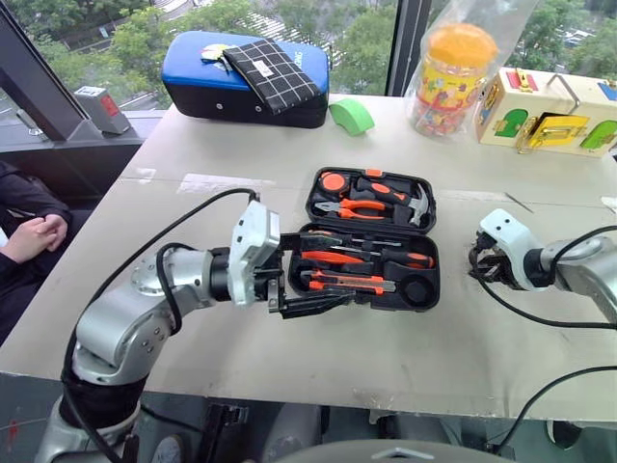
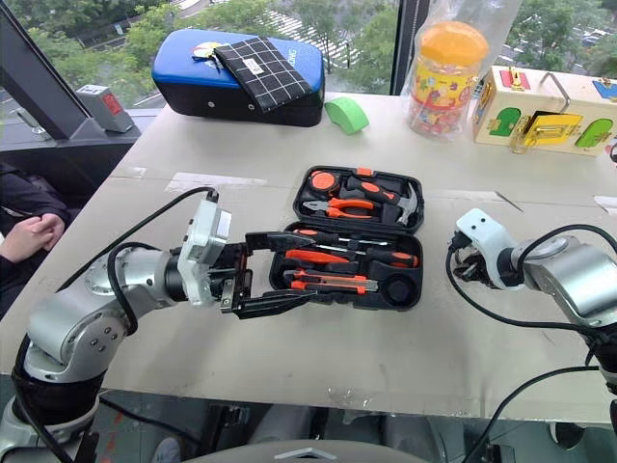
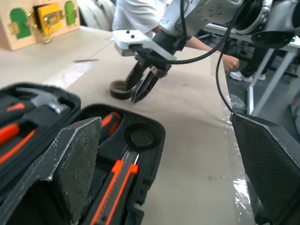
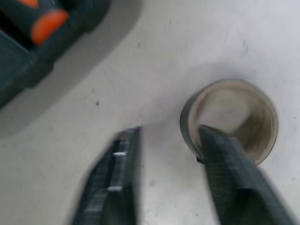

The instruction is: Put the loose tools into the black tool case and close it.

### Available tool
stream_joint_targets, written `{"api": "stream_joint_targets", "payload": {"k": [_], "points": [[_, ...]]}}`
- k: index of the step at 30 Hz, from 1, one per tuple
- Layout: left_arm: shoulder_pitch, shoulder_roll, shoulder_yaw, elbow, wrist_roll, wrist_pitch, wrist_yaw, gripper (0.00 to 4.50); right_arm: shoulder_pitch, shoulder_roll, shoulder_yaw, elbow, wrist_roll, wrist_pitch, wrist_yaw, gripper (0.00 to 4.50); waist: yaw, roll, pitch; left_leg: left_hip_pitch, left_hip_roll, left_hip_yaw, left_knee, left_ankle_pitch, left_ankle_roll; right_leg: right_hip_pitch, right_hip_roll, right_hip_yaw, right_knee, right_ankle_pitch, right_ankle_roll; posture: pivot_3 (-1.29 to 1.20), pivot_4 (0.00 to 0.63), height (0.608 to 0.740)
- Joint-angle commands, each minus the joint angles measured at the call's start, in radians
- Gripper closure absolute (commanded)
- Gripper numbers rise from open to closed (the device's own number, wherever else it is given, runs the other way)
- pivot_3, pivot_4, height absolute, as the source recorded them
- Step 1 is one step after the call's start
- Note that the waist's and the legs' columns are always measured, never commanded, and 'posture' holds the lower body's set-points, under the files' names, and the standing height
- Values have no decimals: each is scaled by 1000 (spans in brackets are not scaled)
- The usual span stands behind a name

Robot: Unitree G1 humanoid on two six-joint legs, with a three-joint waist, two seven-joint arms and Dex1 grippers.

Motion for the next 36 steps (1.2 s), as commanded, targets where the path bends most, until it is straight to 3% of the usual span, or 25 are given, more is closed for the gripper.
{"api": "stream_joint_targets", "payload": {"k": [1,6,10,13,17,22,36], "points": [[26,12,24,-55,10,-48,10,0,-15,-16,2,-13,-26,-5,30,4477,2,0,0,0,0,0,0,0,0,0,0,0,0,-1,-1,0,150,740],[58,19,16,-57,25,-75,6,0,23,-40,-28,-52,-48,-45,55,4477,2,0,0,0,0,0,0,0,0,0,-1,0,0,-1,-2,0,150,740],[52,43,11,-38,20,-67,-13,0,47,-110,-152,-257,103,12,186,4477,3,3,2,0,0,0,0,0,0,0,-1,0,0,-1,-2,0,150,740],[86,84,0,2,80,-119,-65,0,1,-94,-170,-403,234,97,232,4477,-5,3,1,0,0,0,0,0,0,0,0,0,0,1,1,0,150,740],[128,118,30,42,98,-137,-85,0,-64,5,-61,-501,271,162,174,4477,-3,0,0,2,2,0,-3,0,0,0,0,0,0,-1,-3,0,150,740],[185,176,69,29,109,-167,-134,0,-94,21,108,-454,163,110,132,4477,4,0,1,0,0,0,-2,0,0,-1,-2,0,-2,-1,-3,0,150,740],[208,171,77,-68,72,-122,-53,0,-120,-23,221,-333,48,-21,226,4477,2,0,1,-1,-1,0,-3,0,0,-2,-4,0,-3,-1,-3,0,150,740]]}}
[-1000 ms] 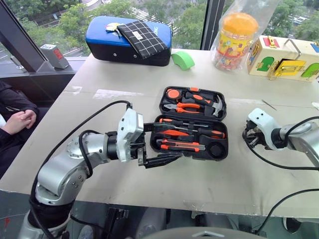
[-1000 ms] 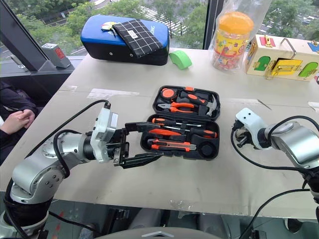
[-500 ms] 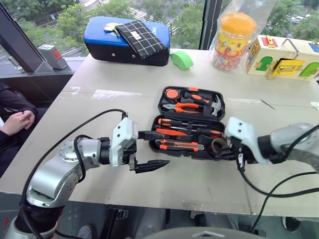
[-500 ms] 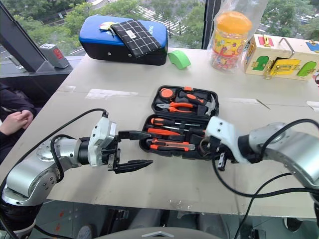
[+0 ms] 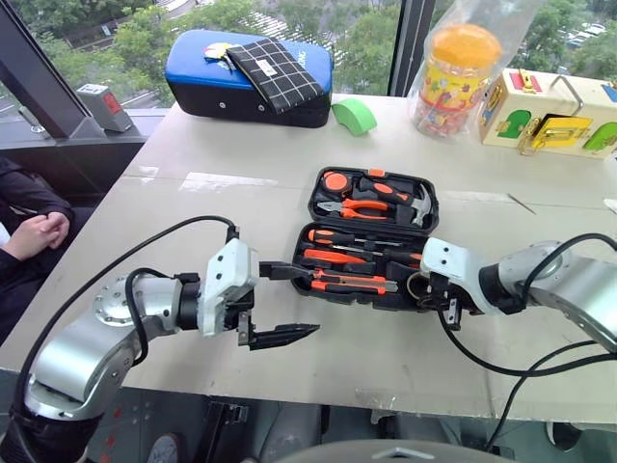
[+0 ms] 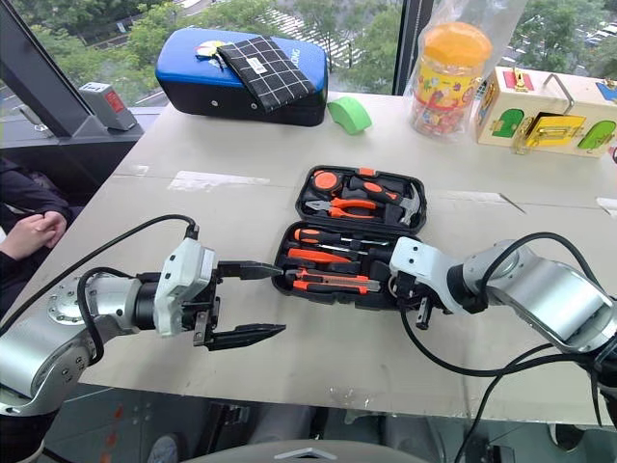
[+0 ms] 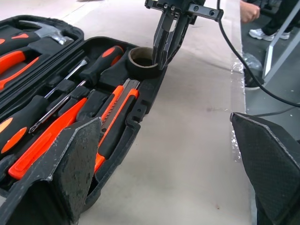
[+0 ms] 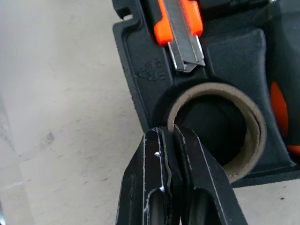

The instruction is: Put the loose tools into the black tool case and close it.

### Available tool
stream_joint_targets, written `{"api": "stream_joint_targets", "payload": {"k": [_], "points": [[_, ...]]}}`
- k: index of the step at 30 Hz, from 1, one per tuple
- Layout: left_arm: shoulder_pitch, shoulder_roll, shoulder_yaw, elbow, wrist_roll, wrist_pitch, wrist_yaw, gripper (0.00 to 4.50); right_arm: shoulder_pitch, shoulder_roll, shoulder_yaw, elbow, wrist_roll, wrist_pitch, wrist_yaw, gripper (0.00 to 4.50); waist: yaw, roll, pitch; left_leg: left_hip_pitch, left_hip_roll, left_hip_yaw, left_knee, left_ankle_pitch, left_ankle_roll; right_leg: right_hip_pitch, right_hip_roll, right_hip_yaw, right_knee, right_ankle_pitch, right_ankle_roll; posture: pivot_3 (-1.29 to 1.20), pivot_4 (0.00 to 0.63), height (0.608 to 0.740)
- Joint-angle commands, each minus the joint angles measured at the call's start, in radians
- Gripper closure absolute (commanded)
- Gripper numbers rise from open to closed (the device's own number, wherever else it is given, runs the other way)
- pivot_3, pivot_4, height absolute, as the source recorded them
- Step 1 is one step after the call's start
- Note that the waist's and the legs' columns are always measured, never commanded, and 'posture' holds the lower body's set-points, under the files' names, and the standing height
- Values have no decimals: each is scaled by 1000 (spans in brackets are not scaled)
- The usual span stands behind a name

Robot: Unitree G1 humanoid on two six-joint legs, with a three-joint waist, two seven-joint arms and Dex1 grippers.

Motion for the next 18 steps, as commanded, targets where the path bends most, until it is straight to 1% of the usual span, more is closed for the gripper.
{"api": "stream_joint_targets", "payload": {"k": [1,3,5,6,8,9,10,11,12,15,17,18], "points": [[-7,-6,19,-43,-21,5,30,0,-16,-17,25,26,-32,-28,42,4477,0,0,0,0,0,0,0,0,0,0,0,0,0,0,0,0,150,740],[-9,-10,16,-49,-26,12,45,0,-15,-17,31,36,-36,-40,60,4477,0,-1,0,0,0,0,-1,0,0,0,0,0,0,0,0,0,150,740],[-14,-15,12,-51,-31,19,57,0,-14,-2,17,42,-26,-35,69,3954,0,-1,-1,0,0,0,-1,0,0,0,0,0,0,0,0,0,150,740],[-16,-16,10,-52,-33,22,63,0,-12,-5,13,38,-21,-38,82,3636,1,-1,-1,0,0,0,-1,0,0,0,0,0,0,0,0,0,150,740],[-21,-19,7,-46,-34,26,71,0,-6,-4,-20,21,11,-31,102,2709,1,-1,-1,0,0,0,-1,0,0,0,0,0,0,0,0,0,150,740],[-27,-24,7,-40,-37,32,81,0,-3,2,-46,14,29,-24,105,2350,1,-1,-1,0,0,0,-1,0,0,0,0,0,0,0,0,0,150,740],[-34,-31,7,-34,-41,40,93,0,2,9,-83,6,55,-17,111,1918,0,-1,-1,0,0,0,-1,0,0,0,0,0,0,0,0,0,150,740],[-38,-35,7,-31,-45,46,101,0,6,12,-108,1,72,-14,115,1379,0,-1,-1,0,0,0,-1,0,0,0,0,0,0,0,0,0,150,740],[-51,-52,12,-17,-63,68,127,0,8,30,-170,-4,115,3,113,1060,0,-1,-1,0,0,0,-2,0,0,-1,0,0,0,0,0,0,150,740],[-84,-118,20,46,-78,116,225,0,18,120,-379,2,226,50,52,1060,1,-1,0,0,0,0,-2,0,0,0,0,0,0,1,1,0,150,740],[-118,-166,12,91,-46,147,316,0,28,196,-477,16,230,53,-38,1060,1,-3,-2,0,0,0,-1,0,0,0,1,0,1,2,4,0,150,740],[-143,-198,23,116,-66,182,366,0,23,239,-515,31,224,75,-95,1060,1,-5,-3,1,0,-1,-1,0,0,0,1,0,2,2,4,0,150,740]]}}
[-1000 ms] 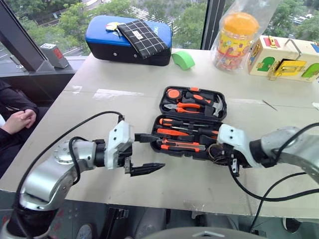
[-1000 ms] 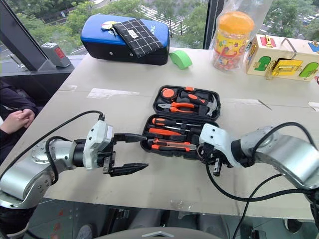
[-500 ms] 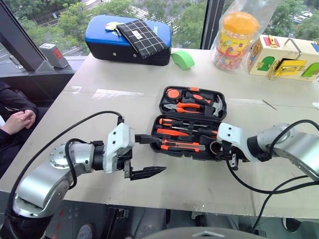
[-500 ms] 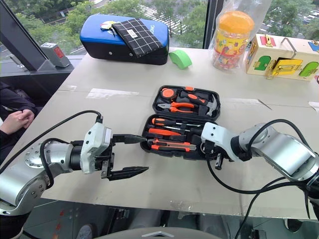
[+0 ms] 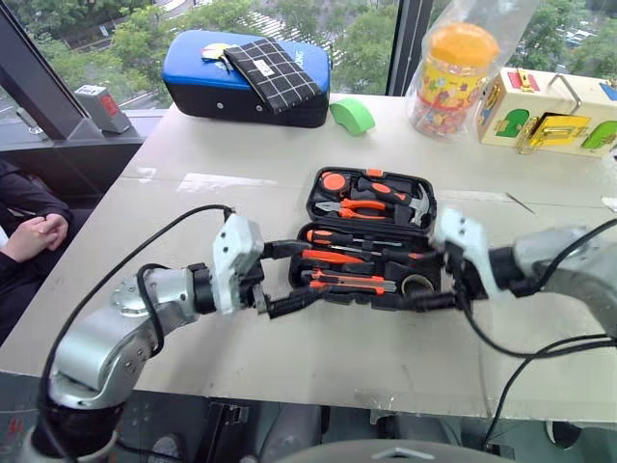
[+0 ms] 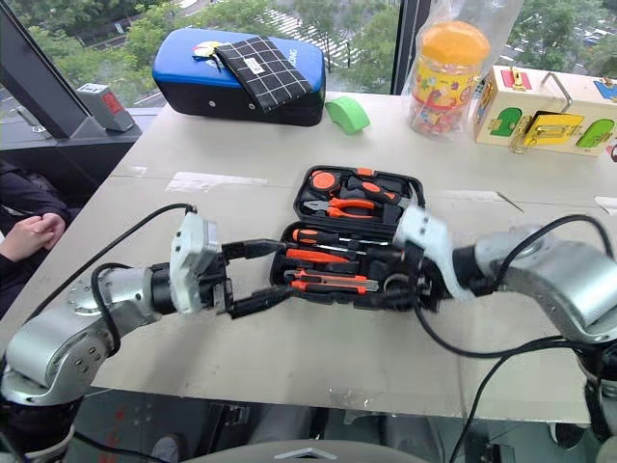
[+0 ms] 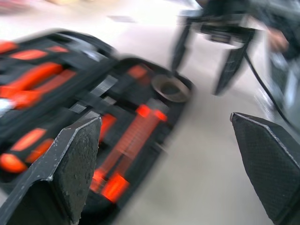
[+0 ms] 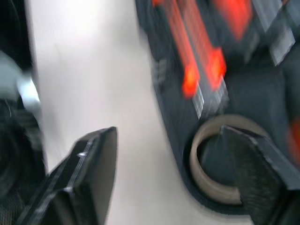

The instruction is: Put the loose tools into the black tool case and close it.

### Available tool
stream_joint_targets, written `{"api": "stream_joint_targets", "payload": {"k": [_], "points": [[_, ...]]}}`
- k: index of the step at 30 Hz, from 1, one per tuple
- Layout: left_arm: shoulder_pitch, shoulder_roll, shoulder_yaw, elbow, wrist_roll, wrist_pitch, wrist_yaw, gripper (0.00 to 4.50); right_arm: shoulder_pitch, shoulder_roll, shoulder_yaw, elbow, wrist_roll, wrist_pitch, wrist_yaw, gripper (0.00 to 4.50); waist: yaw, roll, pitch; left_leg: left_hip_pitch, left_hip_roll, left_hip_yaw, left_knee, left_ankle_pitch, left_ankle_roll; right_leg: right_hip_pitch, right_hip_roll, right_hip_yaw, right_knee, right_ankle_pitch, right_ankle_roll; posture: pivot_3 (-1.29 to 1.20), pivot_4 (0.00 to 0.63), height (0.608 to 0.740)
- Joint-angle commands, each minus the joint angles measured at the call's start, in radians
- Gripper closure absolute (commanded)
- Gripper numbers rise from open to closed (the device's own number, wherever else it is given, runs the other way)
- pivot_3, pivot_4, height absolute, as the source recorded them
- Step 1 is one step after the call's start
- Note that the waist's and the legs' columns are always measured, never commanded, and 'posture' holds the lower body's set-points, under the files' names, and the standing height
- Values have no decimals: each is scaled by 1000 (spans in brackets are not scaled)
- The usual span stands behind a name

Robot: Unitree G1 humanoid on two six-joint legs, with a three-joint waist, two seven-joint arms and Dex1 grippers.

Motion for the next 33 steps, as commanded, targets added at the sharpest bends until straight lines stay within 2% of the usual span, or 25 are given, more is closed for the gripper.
{"api": "stream_joint_targets", "payload": {"k": [1,4,6,9,14,15,20,27,29,30,32,33], "points": [[-73,-72,34,65,-19,83,163,0,-13,98,-151,13,5,29,-164,1060,1,-3,-2,0,0,0,0,0,0,0,0,0,1,0,0,0,150,740],[-196,-177,60,147,-18,162,345,0,-51,194,-196,49,-36,31,-298,1060,2,-2,-1,0,-1,-1,1,0,0,0,1,0,3,0,0,0,150,740],[-280,-212,50,205,33,243,464,0,-86,182,-142,85,-114,45,-375,1060,3,-2,-1,0,-2,-1,3,0,-1,-1,1,0,5,0,1,0,150,740],[-388,-220,47,294,-1,321,445,0,-153,234,-111,209,-182,111,-480,1060,-4,-4,-2,-1,-2,-1,3,3,-5,-3,4,1,6,2,3,0,150,740],[-555,-238,-29,516,99,365,465,0,-265,345,-101,426,-271,133,-586,1060,-10,-2,-1,0,-2,0,1,5,-8,-6,6,1,7,3,3,0,150,740],[-586,-246,-38,571,120,347,461,0,-286,355,-74,478,-298,113,-599,1060,-11,-2,-1,0,-3,1,0,5,-8,-6,8,2,7,3,3,0,150,740],[-750,-304,-120,935,274,192,411,0,-387,431,-99,829,-389,-15,-650,1060,-14,-3,-2,0,-4,1,0,6,-8,-6,8,2,7,3,4,0,150,740],[-905,-368,-142,1338,413,-20,322,0,-382,440,-150,879,-404,-15,-651,1060,-23,-3,-1,-2,-4,0,-1,6,-9,-7,6,1,6,4,5,0,150,740],[-938,-381,-137,1416,440,-60,303,523,-380,449,-177,844,-384,29,-645,1034,-26,-3,-1,-2,-4,0,-1,5,-8,-7,6,1,6,4,5,0,150,740],[-949,-384,-137,1439,450,-70,287,829,-374,449,-178,830,-383,43,-641,1291,-27,-3,-1,-2,-4,0,-1,5,-8,-7,6,1,6,4,5,0,150,740],[-964,-393,-120,1477,457,-92,279,1751,-360,451,-185,832,-386,58,-639,1848,-28,-3,-2,-2,-4,0,-1,5,-8,-7,5,2,7,4,5,0,150,740],[-969,-397,-112,1490,456,-97,269,2308,-357,452,-187,838,-389,58,-636,2414,-29,-3,-2,-2,-4,0,-1,5,-8,-7,4,2,7,4,6,0,150,740]]}}
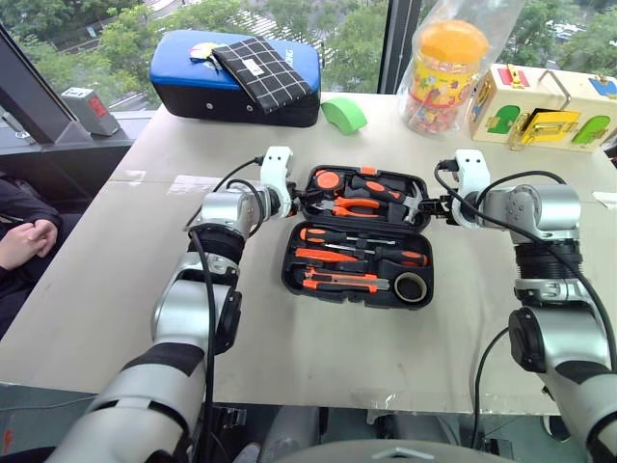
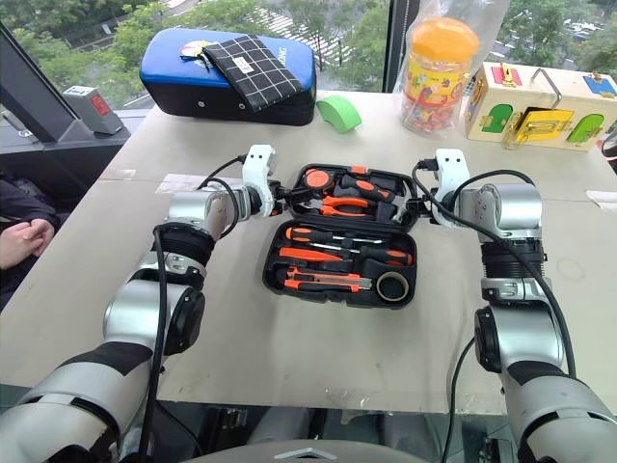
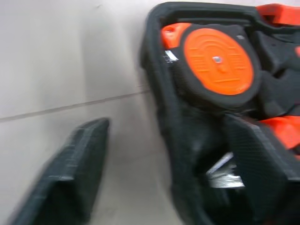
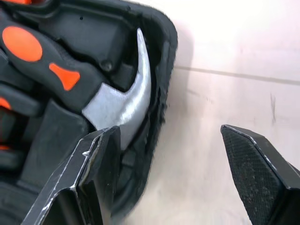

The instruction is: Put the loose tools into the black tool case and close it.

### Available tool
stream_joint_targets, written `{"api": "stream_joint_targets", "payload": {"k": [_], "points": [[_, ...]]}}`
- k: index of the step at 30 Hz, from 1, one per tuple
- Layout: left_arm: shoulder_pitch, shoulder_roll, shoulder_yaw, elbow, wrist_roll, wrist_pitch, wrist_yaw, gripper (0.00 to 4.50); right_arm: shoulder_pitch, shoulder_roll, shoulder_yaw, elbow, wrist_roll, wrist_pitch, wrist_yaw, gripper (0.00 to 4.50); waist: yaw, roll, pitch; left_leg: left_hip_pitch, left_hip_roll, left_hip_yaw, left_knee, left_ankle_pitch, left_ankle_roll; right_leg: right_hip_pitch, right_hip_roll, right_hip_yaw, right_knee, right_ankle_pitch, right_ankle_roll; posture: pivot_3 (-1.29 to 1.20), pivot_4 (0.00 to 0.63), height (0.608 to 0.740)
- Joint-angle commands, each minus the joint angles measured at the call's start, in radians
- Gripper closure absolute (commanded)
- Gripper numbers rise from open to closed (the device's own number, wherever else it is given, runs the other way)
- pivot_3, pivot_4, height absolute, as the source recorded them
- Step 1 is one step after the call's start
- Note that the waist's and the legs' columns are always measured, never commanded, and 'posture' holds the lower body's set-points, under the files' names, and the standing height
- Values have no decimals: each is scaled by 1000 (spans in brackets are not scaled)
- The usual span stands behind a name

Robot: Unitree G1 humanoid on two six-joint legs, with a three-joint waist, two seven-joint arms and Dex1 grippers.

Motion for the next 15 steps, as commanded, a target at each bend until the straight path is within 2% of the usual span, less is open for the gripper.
{"api": "stream_joint_targets", "payload": {"k": [1,2,4,5,6,12,15], "points": [[-28,-6,31,44,21,-39,-19,2772,3,2,-27,-20,3,9,3,2863,0,0,0,0,0,0,0,0,0,0,0,0,0,1,1,0,150,740],[-29,-9,34,49,24,-45,-26,3258,-3,8,-37,-1,4,4,6,3487,0,0,0,1,0,0,0,0,0,0,0,0,1,1,1,0,150,740],[-28,-19,59,45,9,-55,-49,3750,-19,11,-43,44,0,-22,12,3980,1,0,0,1,0,0,1,-1,1,0,0,1,3,1,1,0,150,740],[-28,-22,78,33,-6,-50,-64,4240,-30,12,-45,66,1,-34,19,4469,1,0,0,2,0,-1,1,-1,2,0,0,1,4,1,1,0,150,740],[-27,-22,94,22,-19,-38,-78,4435,-39,11,-40,82,-1,-45,27,4500,0,0,0,2,0,-1,2,-1,2,0,0,1,4,1,1,0,150,740],[-12,-14,202,-30,-95,114,-101,4435,-50,5,-25,97,-2,-61,64,4500,-3,0,0,1,0,-1,3,-1,2,-1,0,1,5,1,2,0,150,740],[17,-5,212,-84,-102,154,-121,4435,-43,6,-33,71,7,-64,81,4500,-3,0,0,1,0,-1,3,-1,2,-1,0,1,6,1,2,0,150,740]]}}
